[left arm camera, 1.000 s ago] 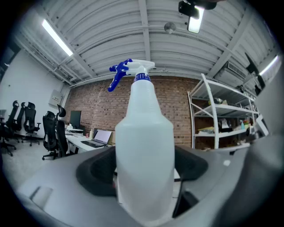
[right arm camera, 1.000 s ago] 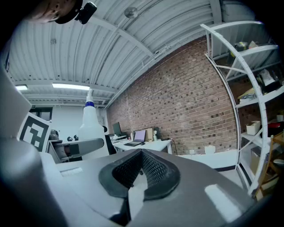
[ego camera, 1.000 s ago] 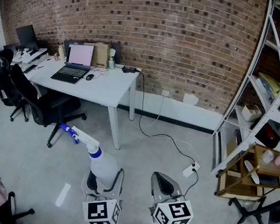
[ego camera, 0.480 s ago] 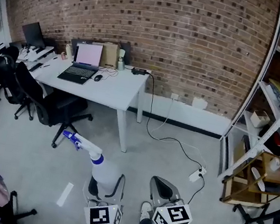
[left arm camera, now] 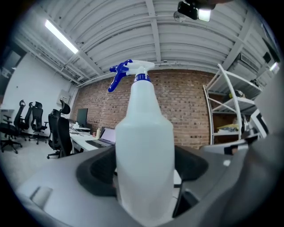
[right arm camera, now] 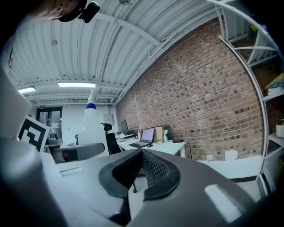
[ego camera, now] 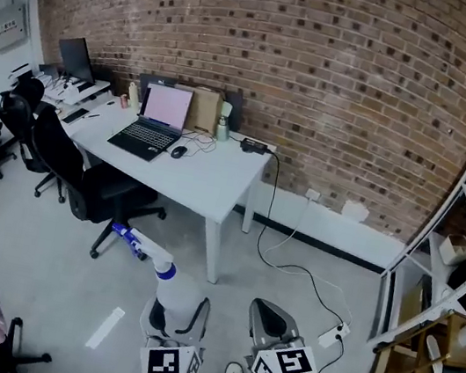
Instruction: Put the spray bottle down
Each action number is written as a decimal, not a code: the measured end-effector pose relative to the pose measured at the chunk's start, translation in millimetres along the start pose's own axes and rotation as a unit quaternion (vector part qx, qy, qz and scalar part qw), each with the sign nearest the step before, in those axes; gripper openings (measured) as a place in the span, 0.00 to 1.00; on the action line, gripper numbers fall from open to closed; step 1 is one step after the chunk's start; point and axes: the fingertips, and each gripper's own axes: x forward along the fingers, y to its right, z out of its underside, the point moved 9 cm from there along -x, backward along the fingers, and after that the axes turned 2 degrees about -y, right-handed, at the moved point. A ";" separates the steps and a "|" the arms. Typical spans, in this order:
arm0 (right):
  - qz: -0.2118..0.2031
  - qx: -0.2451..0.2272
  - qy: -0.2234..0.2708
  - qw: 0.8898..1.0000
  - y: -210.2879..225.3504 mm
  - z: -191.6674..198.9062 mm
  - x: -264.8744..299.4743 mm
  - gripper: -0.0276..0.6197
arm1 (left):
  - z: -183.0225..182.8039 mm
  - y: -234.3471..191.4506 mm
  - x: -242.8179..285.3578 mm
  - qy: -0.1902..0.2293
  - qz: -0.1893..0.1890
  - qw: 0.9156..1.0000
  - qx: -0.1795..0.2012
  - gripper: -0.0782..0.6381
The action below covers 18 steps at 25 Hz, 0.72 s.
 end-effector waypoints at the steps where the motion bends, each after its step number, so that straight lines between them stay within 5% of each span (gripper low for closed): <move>1: -0.006 -0.002 -0.002 1.000 10.8 -4.3 12.0 0.04 | -2.5 1.2 15.0 0.003 -0.004 1.000 -0.004 0.65; 11: -0.056 -0.015 -0.014 0.998 96.1 -34.2 113.3 0.04 | -9.1 2.3 145.9 0.017 -0.048 0.998 -0.034 0.65; 18: -0.060 -0.004 -0.026 0.998 130.3 -35.1 158.4 0.04 | -3.3 -8.1 214.2 0.013 -0.055 0.998 -0.022 0.65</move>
